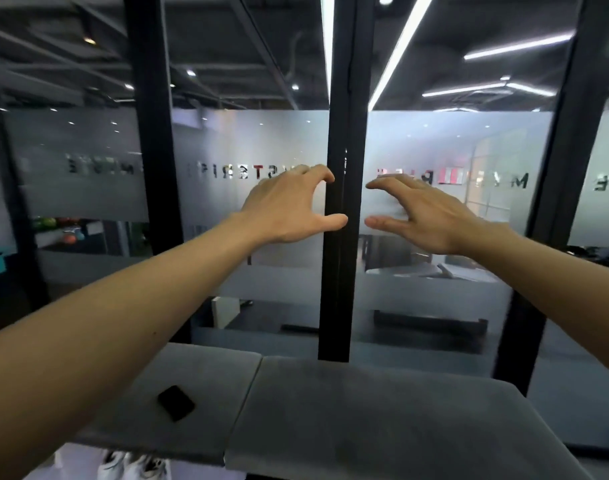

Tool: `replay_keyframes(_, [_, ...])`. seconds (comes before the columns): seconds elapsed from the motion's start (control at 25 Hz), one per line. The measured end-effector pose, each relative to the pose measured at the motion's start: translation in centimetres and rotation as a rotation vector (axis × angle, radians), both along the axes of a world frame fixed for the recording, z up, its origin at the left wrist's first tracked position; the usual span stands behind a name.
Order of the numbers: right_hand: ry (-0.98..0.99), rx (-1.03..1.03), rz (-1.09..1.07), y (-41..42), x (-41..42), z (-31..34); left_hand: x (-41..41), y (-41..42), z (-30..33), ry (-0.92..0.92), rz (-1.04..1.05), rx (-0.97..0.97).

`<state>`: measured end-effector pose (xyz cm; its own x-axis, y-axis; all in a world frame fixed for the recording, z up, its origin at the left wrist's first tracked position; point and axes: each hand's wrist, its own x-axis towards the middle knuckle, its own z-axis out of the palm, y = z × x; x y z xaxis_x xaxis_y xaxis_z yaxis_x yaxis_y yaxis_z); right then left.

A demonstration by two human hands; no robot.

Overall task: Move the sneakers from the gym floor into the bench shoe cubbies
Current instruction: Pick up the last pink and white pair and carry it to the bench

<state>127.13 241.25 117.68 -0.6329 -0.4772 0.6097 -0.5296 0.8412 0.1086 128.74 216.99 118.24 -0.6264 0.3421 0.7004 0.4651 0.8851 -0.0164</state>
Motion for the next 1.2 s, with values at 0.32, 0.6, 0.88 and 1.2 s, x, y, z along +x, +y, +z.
replay_keyframes(0.32, [0.103, 0.001, 0.230, -7.4, 8.8, 5.0, 15.0, -8.3, 5.2, 0.030, 0.254, -0.029])
replay_keyframes(0.6, [0.082, -0.020, 0.532, -25.2, 13.2, 5.8, 27.4, -24.4, 5.6, -0.004, 0.583, -0.062])
replay_keyframes(0.88, [-0.027, -0.033, 0.810, -51.8, 19.6, 4.1, 39.6, -45.7, 5.2, -0.054, 0.883, -0.080])
replay_keyframes(1.2, [-0.198, 0.011, 0.983, -78.4, 23.6, 1.9, 48.4, -69.0, 2.8, -0.189, 1.083, -0.057])
